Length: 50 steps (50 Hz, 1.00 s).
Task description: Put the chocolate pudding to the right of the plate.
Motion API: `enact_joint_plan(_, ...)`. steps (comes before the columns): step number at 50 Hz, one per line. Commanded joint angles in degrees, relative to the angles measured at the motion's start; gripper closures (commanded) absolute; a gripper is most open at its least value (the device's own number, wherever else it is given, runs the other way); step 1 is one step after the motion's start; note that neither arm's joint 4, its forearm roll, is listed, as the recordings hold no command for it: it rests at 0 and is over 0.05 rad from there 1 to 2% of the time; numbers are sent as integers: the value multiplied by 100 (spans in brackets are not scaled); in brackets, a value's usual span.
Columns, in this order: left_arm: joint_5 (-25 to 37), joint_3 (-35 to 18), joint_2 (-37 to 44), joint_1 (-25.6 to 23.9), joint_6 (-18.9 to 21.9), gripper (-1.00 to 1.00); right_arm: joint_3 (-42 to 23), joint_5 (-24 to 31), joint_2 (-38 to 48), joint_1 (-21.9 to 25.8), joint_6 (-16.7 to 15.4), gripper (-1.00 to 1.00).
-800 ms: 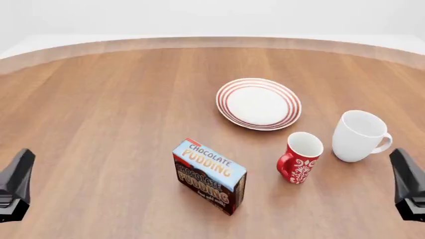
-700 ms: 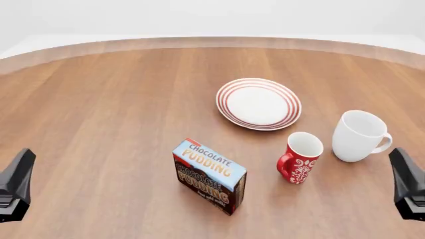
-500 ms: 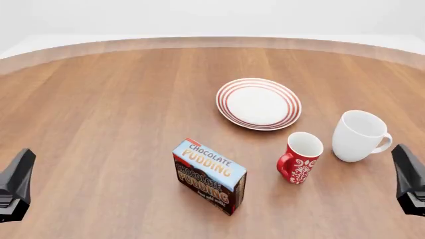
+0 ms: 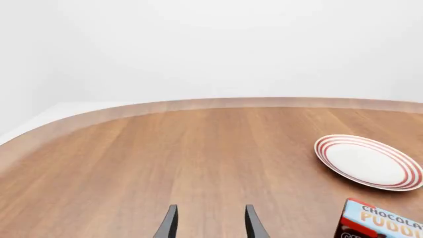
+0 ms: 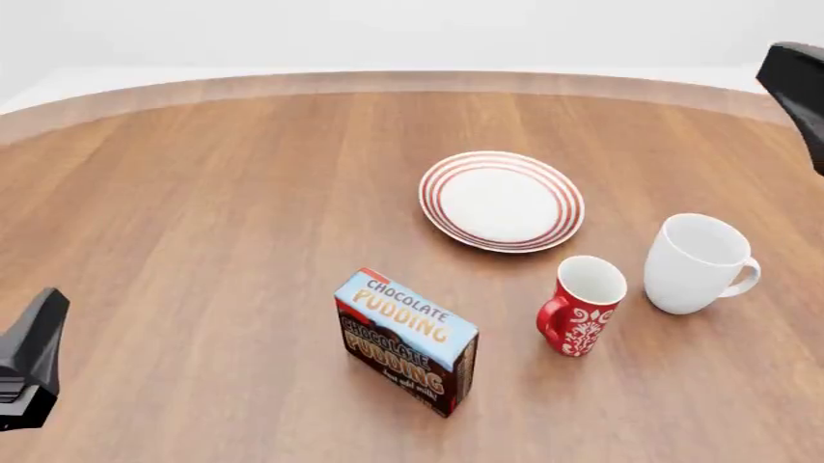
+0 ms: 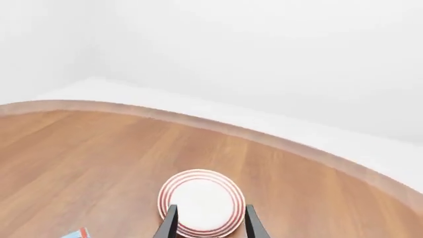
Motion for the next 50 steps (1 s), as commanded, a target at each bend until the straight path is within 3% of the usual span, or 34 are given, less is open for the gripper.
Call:
enact_joint_plan(1, 0, 0, 0, 0, 0, -100, -1052, 405, 991, 933, -324, -100)
enact_joint_plan(2, 0, 0, 0, 0, 0, -100, -1062, 414, 1024, 993, -462, -100)
enact_joint_plan(12, 0, 0, 0, 0, 0, -100, -1015, 332, 1230, 1389, -372, -100)
enact_joint_plan(28, 0, 0, 0, 0, 0, -100, -1073, 214, 1703, 1951, -562, -100)
enact_joint_plan(50, 0, 0, 0, 0, 0, -100, -1094, 144, 2324, 2312, -759, -100)
